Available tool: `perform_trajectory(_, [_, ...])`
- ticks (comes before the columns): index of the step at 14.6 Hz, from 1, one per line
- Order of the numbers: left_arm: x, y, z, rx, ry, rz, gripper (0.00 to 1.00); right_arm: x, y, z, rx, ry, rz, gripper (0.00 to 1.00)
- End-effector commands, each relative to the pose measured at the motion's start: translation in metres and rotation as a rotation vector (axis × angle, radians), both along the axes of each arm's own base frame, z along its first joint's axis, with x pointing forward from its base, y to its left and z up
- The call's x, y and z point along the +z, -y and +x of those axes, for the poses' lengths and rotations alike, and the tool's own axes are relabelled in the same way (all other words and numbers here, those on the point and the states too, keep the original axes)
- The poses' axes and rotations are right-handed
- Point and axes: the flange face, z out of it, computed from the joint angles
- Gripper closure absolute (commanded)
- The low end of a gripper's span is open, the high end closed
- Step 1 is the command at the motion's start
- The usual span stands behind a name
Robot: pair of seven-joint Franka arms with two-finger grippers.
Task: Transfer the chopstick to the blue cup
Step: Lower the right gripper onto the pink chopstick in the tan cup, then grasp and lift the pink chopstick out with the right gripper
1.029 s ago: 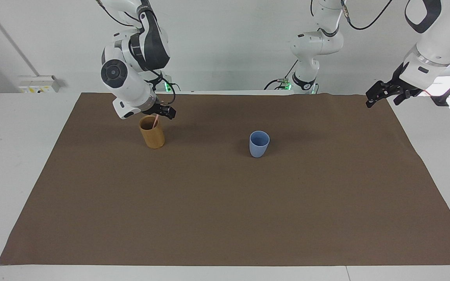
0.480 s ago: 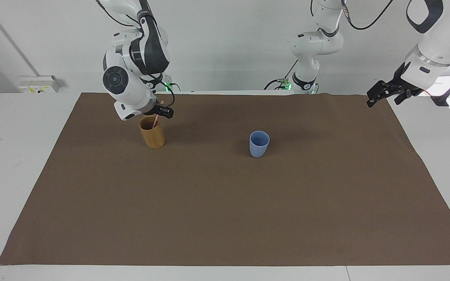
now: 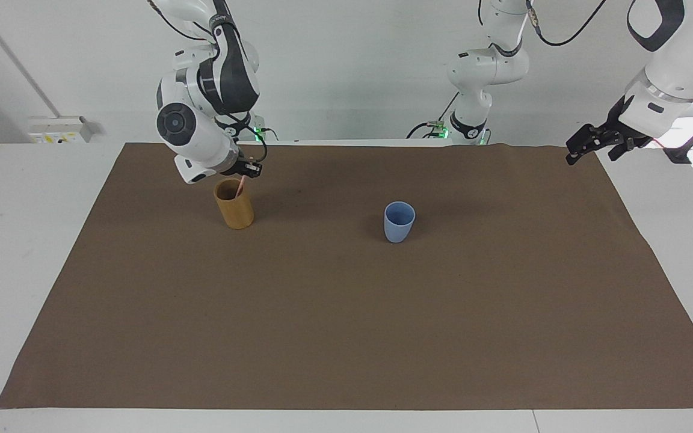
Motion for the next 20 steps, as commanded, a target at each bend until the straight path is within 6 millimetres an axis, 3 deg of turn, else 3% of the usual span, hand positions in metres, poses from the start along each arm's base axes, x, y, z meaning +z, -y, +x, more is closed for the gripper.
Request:
perform_trajectory(1, [0.003,-0.003,-0.007,-0.008,-0.006,-0.006,0.00,0.002,0.008,-0.009,-0.029,-0.012,0.020,0.83])
perform_trajectory(3, [0.003,-0.003,-0.007,-0.008,-0.006,-0.006,0.00,0.001,0.010,-0.008,-0.032,-0.013,0.019,0.97])
perform_trajectory(5, [0.003,-0.003,-0.007,-0.008,-0.008,-0.006,0.00,0.004,0.010,-0.007,-0.031,-0.017,0.018,1.00])
perform_trajectory(7, [0.003,-0.003,-0.007,-0.008,-0.008,-0.006,0.00,0.022,0.011,0.000,-0.027,-0.043,0.017,1.00])
perform_trajectory(10, [0.003,-0.003,-0.007,-0.008,-0.006,-0.006,0.00,0.070,0.012,0.011,-0.011,-0.085,0.015,1.00])
perform_trajectory(13, [0.003,-0.003,-0.007,-0.008,-0.008,-0.006,0.00,0.146,0.013,0.012,-0.004,-0.090,0.035,1.00])
perform_trajectory(16, [0.003,-0.003,-0.007,-0.008,-0.006,-0.006,0.00,0.203,-0.018,0.023,-0.143,-0.110,0.156,1.00])
perform_trajectory(18, [0.003,-0.003,-0.007,-0.008,-0.008,-0.006,0.00,0.223,-0.053,0.038,-0.286,-0.131,0.185,1.00])
perform_trajectory(20, [0.003,-0.003,-0.007,-0.008,-0.008,-0.006,0.00,0.238,-0.103,0.042,-0.419,-0.120,0.252,1.00])
